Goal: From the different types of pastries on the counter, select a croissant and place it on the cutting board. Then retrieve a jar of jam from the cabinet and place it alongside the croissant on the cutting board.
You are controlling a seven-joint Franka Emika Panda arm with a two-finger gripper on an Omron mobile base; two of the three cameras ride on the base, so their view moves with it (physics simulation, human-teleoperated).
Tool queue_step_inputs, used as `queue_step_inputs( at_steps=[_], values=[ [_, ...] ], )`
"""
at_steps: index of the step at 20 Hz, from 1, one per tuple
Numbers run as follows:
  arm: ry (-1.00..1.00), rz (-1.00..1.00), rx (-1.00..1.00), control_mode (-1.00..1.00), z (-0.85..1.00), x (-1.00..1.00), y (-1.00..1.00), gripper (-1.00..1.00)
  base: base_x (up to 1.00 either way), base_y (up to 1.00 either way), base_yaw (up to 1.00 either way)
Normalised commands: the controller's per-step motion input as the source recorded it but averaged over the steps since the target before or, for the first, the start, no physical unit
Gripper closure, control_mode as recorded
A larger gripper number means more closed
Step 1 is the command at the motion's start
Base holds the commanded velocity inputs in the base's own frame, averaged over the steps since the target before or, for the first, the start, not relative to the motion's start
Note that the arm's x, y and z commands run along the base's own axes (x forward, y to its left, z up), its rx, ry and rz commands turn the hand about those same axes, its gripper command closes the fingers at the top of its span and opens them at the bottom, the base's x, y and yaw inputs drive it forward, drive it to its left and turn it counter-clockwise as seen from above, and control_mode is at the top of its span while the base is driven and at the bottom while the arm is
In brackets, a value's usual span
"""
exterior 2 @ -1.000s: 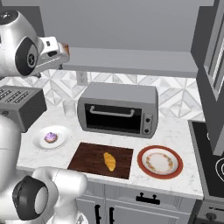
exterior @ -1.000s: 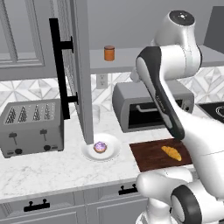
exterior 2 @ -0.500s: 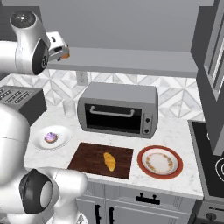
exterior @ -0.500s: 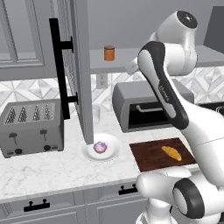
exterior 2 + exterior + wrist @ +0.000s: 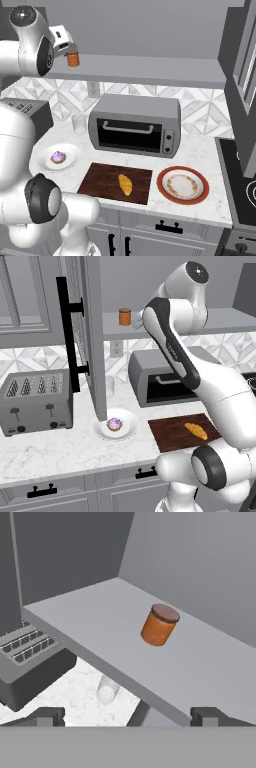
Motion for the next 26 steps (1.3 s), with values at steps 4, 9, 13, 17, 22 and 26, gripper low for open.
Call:
queue_step_inputs(
  at_steps=[4,9,13,17,22,26],
  values=[
    [0.00,-0.11,0.00,-1.00,0.21,0.71,0.18,-1.00,0.00,0.00,0.00],
    [-0.03,-0.02,0.00,-1.00,-0.10,0.56,0.00,-1.00,0.00,0.00,0.00],
    [-0.03,-0.01,-0.05,-1.00,-0.18,0.21,0.00,-1.00,0.00,0.00,0.00],
    [-0.01,0.00,-0.02,-1.00,-0.46,0.04,0.00,-1.00,0.00,0.00,0.00],
    [0.00,0.00,0.22,-1.00,-0.41,0.13,0.00,-1.00,0.00,0.00,0.00],
    [-0.02,-0.04,-0.01,-1.00,0.01,0.38,0.00,-1.00,0.00,0.00,0.00]
  ],
)
